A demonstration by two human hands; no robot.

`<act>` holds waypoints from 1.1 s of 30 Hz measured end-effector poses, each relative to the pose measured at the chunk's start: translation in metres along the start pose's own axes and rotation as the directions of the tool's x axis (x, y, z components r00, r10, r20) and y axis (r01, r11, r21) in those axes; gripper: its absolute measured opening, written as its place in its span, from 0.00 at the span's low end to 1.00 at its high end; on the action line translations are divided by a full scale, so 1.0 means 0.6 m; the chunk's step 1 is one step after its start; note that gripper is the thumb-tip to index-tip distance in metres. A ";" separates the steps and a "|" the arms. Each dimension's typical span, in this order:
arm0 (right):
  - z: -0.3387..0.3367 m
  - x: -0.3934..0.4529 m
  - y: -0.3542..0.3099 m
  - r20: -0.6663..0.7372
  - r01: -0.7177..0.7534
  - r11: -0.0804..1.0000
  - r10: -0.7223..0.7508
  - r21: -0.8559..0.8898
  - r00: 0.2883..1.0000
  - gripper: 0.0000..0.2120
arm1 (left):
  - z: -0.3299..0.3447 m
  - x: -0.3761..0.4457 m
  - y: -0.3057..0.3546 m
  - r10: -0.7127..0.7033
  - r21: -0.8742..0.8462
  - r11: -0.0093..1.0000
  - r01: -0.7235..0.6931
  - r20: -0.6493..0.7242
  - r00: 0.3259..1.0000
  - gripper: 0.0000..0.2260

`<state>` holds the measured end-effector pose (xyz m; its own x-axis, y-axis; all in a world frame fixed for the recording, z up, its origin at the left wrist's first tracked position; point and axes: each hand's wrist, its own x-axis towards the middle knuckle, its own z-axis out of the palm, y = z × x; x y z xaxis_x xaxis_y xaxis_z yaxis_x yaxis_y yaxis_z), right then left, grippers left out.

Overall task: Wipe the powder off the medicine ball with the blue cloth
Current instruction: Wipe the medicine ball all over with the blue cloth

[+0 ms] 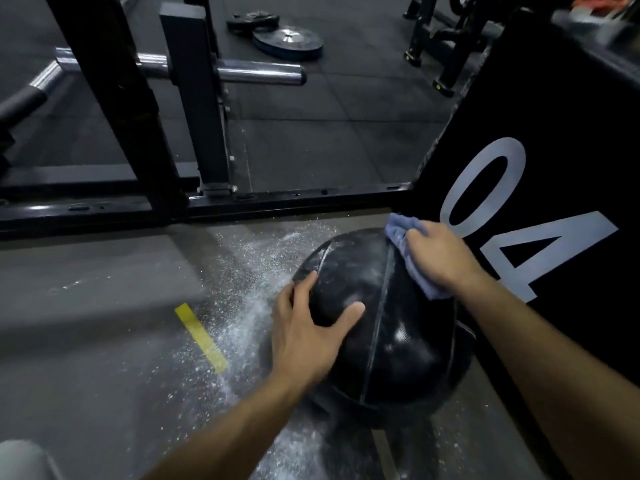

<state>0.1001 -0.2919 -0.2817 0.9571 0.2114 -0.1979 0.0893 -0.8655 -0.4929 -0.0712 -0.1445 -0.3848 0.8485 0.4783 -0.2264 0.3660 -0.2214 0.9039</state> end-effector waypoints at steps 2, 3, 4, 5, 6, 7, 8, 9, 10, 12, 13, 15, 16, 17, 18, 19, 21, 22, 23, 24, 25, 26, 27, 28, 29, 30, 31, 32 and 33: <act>-0.009 0.029 0.015 0.097 -0.065 0.996 0.060 0.057 0.993 0.16 | 0.009 -0.032 -0.007 -0.002 0.054 0.999 0.001 0.003 1.000 0.43; -0.005 0.038 0.023 0.099 -0.083 0.990 0.071 0.113 0.992 0.17 | 0.009 -0.048 -0.009 0.002 0.059 0.998 -0.003 0.008 1.000 0.41; -0.003 0.031 0.025 0.106 -0.098 0.975 0.078 0.201 0.991 0.17 | 0.007 -0.058 -0.013 0.002 0.033 0.999 -0.002 0.000 1.000 0.38; -0.002 0.016 0.022 0.105 -0.106 0.947 0.078 0.302 0.991 0.16 | 0.002 -0.060 -0.017 -0.004 -0.020 1.000 0.004 -0.034 0.999 0.34; -0.004 0.000 0.021 0.095 -0.111 0.928 0.082 0.355 0.992 0.14 | -0.003 -0.054 -0.022 -0.017 -0.086 0.996 0.010 -0.085 0.996 0.28; -0.006 -0.012 0.023 0.085 -0.100 0.927 0.074 0.362 0.994 0.14 | -0.007 -0.039 -0.031 -0.074 -0.167 0.985 0.051 -0.132 0.988 0.23; -0.005 -0.017 0.033 0.086 -0.089 0.922 0.061 0.376 0.994 0.15 | -0.010 -0.018 -0.047 -0.173 -0.265 0.955 0.134 -0.132 0.976 0.20; -0.003 -0.015 0.046 0.047 -0.079 0.939 0.067 0.334 0.997 0.16 | -0.013 0.002 -0.056 -0.310 -0.385 0.885 0.263 -0.064 0.949 0.19; -0.002 -0.012 0.059 -0.008 -0.058 0.957 0.063 0.285 0.998 0.15 | -0.013 0.019 -0.065 -0.434 -0.505 0.765 0.400 0.056 0.899 0.22; -0.006 -0.013 0.085 -0.014 -0.050 0.962 0.056 0.269 0.998 0.15 | -0.002 0.029 -0.080 -0.556 -0.608 0.537 0.585 0.266 0.787 0.31; -0.007 -0.009 0.106 -0.008 -0.046 0.962 0.050 0.269 0.999 0.16 | 0.006 0.027 -0.082 -0.570 -0.614 0.456 0.644 0.354 0.742 0.33; -0.015 -0.027 0.108 -0.043 -0.058 0.973 0.069 0.223 0.997 0.16 | 0.033 0.023 -0.092 -0.549 -0.636 0.351 0.687 0.455 0.701 0.36; -0.017 -0.033 0.110 -0.053 -0.069 0.975 0.082 0.212 0.995 0.15 | 0.046 0.021 -0.098 -0.546 -0.646 0.328 0.689 0.465 0.697 0.36; -0.017 -0.038 0.109 -0.060 -0.071 0.971 0.087 0.228 0.994 0.16 | 0.054 0.020 -0.100 -0.560 -0.660 0.329 0.676 0.440 0.702 0.36; -0.016 -0.043 0.110 -0.050 -0.065 0.959 0.082 0.276 0.995 0.18 | 0.055 0.017 -0.099 -0.569 -0.692 0.329 0.642 0.397 0.720 0.36; -0.014 -0.045 0.117 -0.018 -0.063 0.924 0.075 0.378 0.997 0.18 | 0.053 0.013 -0.096 -0.563 -0.693 0.339 0.636 0.392 0.727 0.36; -0.005 -0.052 0.118 0.045 -0.048 0.801 0.027 0.596 0.999 0.18 | 0.033 0.007 -0.085 -0.536 -0.658 0.399 0.639 0.398 0.745 0.37; 0.001 -0.055 0.119 0.055 -0.060 0.741 0.031 0.669 0.998 0.19 | 0.017 0.004 -0.080 -0.541 -0.643 0.429 0.634 0.379 0.750 0.36; 0.010 -0.052 0.123 0.070 -0.095 0.705 0.065 0.703 0.995 0.19 | -0.001 0.005 -0.075 -0.535 -0.639 0.467 0.611 0.346 0.771 0.35; 0.023 -0.048 0.126 0.065 -0.110 0.681 0.092 0.724 0.994 0.19 | -0.022 0.009 -0.073 -0.530 -0.632 0.512 0.582 0.300 0.793 0.33; 0.039 -0.047 0.119 0.051 -0.102 0.675 0.095 0.730 0.994 0.17 | -0.048 0.014 -0.069 -0.536 -0.619 0.556 0.554 0.242 0.809 0.32; 0.059 -0.050 0.106 0.047 -0.109 0.671 0.109 0.733 0.993 0.16 | -0.076 0.024 -0.072 -0.548 -0.612 0.590 0.526 0.175 0.818 0.34; 0.081 -0.050 0.097 0.059 -0.131 0.649 0.131 0.749 0.990 0.16 | -0.100 0.034 -0.079 -0.559 -0.592 0.627 0.506 0.110 0.822 0.40; 0.103 -0.044 0.093 0.071 -0.149 0.607 0.150 0.780 0.986 0.15 | -0.122 0.042 -0.085 -0.573 -0.545 0.675 0.498 0.038 0.819 0.46; 0.121 -0.040 0.090 0.094 -0.163 0.592 0.146 0.789 0.985 0.15 | -0.140 0.049 -0.093 -0.576 -0.484 0.726 0.488 -0.040 0.817 0.49; 0.131 -0.039 0.081 0.113 -0.175 0.596 0.141 0.784 0.984 0.15 | -0.154 0.051 -0.093 -0.564 -0.414 0.772 0.483 -0.095 0.820 0.47; 0.136 -0.033 0.072 0.130 -0.185 0.574 0.136 0.798 0.982 0.16 | -0.164 0.051 -0.091 -0.540 -0.352 0.808 0.472 -0.123 0.832 0.43; 0.134 -0.029 0.064 0.117 -0.177 0.591 0.140 0.787 0.983 0.16 | -0.169 0.049 -0.082 -0.513 -0.309 0.834 0.457 -0.126 0.849 0.40; 0.134 -0.024 0.062 0.101 -0.171 0.602 0.149 0.780 0.984 0.16 | -0.170 0.049 -0.080 -0.494 -0.277 0.851 0.446 -0.134 0.859 0.40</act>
<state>0.0675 -0.2907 -0.3656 0.9268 0.1254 -0.3540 -0.3251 -0.2036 -0.9235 -0.1028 -0.0330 -0.3975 0.4970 0.6338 -0.5927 0.5842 0.2607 0.7686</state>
